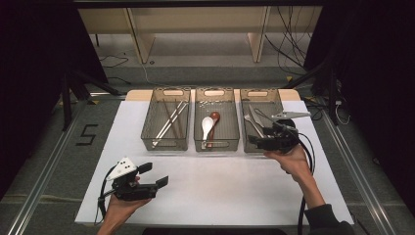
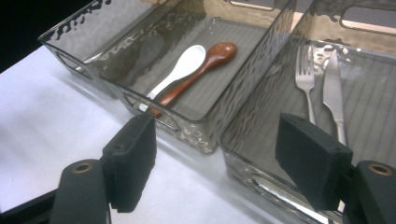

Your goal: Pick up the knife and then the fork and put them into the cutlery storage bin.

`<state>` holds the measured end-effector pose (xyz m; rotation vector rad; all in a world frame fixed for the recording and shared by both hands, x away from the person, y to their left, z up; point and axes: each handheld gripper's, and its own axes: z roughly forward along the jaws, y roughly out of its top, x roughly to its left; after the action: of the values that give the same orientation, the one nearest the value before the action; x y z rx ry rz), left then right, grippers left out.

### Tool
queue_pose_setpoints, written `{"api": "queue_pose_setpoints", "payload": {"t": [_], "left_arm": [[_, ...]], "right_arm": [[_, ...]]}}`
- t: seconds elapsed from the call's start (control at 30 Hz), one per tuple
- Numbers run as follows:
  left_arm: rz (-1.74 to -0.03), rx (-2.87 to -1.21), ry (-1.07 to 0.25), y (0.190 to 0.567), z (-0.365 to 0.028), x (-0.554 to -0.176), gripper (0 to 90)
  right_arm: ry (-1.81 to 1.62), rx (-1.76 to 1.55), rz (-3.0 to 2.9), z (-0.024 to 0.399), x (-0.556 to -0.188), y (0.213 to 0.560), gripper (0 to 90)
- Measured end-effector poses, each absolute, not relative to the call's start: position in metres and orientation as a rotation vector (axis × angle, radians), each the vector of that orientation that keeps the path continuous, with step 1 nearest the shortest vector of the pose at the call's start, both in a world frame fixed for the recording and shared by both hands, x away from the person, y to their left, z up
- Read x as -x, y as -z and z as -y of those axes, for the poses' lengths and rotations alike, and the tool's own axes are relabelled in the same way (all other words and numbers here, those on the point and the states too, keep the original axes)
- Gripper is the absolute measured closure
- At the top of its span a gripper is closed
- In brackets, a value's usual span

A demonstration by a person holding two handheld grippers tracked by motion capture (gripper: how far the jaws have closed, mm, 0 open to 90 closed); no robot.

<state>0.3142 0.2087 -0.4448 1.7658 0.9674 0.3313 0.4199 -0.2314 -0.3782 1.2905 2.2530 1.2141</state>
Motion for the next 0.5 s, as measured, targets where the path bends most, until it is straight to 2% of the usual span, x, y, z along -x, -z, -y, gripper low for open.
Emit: {"api": "queue_pose_setpoints", "payload": {"t": [0.5], "left_arm": [[-0.971,-1.765,-0.324,0.445,-0.208,-0.314,16.3]], "right_arm": [[-1.276,-1.247,-2.228,0.229,-0.398,0.388,27.1]]}}
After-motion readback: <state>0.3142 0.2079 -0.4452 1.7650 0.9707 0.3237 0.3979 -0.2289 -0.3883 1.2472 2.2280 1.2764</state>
